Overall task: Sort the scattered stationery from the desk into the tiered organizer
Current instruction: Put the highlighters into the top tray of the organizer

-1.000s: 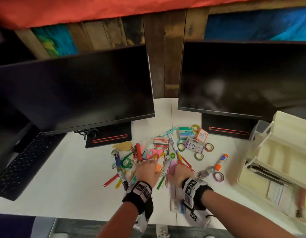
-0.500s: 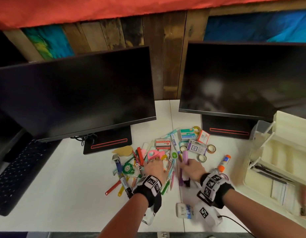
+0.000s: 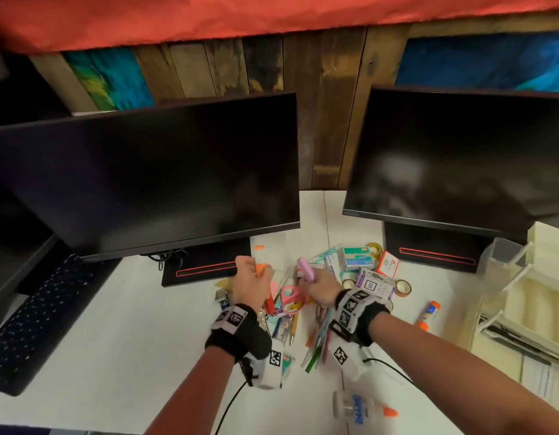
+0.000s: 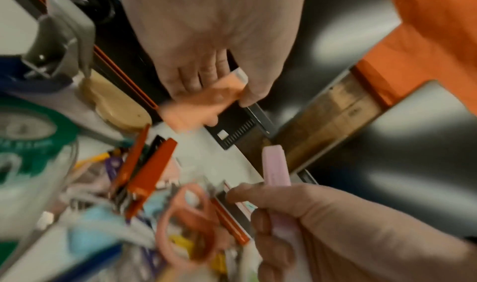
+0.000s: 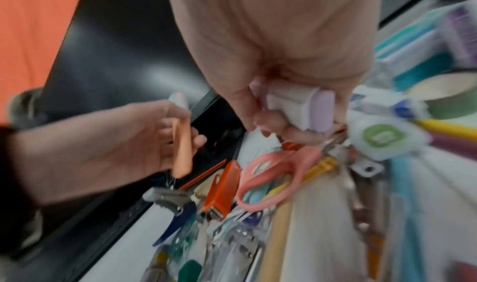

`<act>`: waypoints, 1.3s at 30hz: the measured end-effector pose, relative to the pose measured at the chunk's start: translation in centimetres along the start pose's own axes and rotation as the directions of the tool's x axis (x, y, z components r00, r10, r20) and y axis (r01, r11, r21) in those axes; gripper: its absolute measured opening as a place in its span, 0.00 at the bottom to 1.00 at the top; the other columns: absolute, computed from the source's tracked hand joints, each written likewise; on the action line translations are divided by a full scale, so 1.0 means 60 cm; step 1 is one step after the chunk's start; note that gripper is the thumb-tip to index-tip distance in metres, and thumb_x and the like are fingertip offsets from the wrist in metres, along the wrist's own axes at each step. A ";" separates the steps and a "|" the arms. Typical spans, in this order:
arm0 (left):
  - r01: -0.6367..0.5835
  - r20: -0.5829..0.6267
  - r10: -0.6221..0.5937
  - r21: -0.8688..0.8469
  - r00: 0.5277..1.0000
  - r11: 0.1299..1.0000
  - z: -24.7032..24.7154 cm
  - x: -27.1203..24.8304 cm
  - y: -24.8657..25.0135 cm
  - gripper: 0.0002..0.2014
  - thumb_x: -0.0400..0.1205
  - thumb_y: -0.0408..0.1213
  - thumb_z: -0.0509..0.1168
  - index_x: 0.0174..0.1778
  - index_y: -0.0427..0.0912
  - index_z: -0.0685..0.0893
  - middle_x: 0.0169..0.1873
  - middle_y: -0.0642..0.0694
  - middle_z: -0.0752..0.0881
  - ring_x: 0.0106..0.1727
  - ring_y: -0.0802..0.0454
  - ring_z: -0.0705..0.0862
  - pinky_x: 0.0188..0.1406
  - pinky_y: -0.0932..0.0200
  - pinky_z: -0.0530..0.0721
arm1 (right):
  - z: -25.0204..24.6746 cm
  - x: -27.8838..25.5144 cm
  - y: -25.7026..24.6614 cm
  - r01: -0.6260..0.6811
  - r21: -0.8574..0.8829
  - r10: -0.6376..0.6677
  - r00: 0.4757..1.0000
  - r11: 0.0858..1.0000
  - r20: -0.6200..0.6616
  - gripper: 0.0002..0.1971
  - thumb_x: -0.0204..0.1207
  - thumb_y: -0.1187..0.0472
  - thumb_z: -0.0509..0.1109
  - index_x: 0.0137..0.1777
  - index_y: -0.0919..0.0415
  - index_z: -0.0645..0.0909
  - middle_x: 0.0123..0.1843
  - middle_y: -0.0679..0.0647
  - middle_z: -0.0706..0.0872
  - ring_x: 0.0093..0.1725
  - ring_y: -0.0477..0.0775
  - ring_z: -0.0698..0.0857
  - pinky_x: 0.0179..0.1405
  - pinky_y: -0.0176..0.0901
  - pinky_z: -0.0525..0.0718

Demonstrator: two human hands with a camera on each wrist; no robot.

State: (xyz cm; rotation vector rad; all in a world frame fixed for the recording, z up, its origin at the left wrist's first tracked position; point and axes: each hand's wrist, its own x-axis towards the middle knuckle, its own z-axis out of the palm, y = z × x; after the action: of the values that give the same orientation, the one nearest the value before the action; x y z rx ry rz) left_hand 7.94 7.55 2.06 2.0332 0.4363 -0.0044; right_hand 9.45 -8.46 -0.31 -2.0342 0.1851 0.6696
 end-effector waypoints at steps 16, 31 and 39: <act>-0.136 0.283 -0.124 0.743 0.951 0.655 0.047 0.081 -0.039 0.22 0.80 0.53 0.62 0.64 0.41 0.77 0.64 0.39 0.70 0.53 0.40 0.84 0.52 0.49 0.84 | 0.056 0.078 -0.042 -0.084 -0.684 0.043 0.996 0.725 -0.077 0.14 0.78 0.48 0.62 0.48 0.60 0.78 0.47 0.56 0.84 0.46 0.56 0.84 0.47 0.44 0.83; 0.024 0.013 -0.031 0.376 0.999 0.926 0.018 0.054 -0.052 0.16 0.79 0.50 0.64 0.54 0.42 0.76 0.47 0.42 0.85 0.50 0.41 0.85 0.48 0.52 0.82 | 0.061 0.069 -0.017 -0.161 -0.078 0.146 0.975 0.984 -0.170 0.15 0.74 0.49 0.69 0.49 0.60 0.78 0.44 0.56 0.88 0.41 0.55 0.89 0.42 0.48 0.89; -0.078 -0.046 0.085 0.146 0.995 0.986 0.014 0.013 -0.023 0.11 0.78 0.48 0.67 0.48 0.46 0.74 0.35 0.48 0.84 0.38 0.47 0.84 0.42 0.48 0.85 | 0.012 0.014 -0.010 0.068 0.380 0.060 0.947 0.923 -0.315 0.08 0.73 0.57 0.72 0.45 0.61 0.81 0.40 0.54 0.85 0.40 0.53 0.84 0.42 0.44 0.84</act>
State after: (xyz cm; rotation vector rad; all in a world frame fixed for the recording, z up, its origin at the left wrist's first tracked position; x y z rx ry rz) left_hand 8.37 7.63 0.31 2.1964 0.3946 0.0688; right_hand 10.11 -7.43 -0.62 -1.7433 0.4676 0.2623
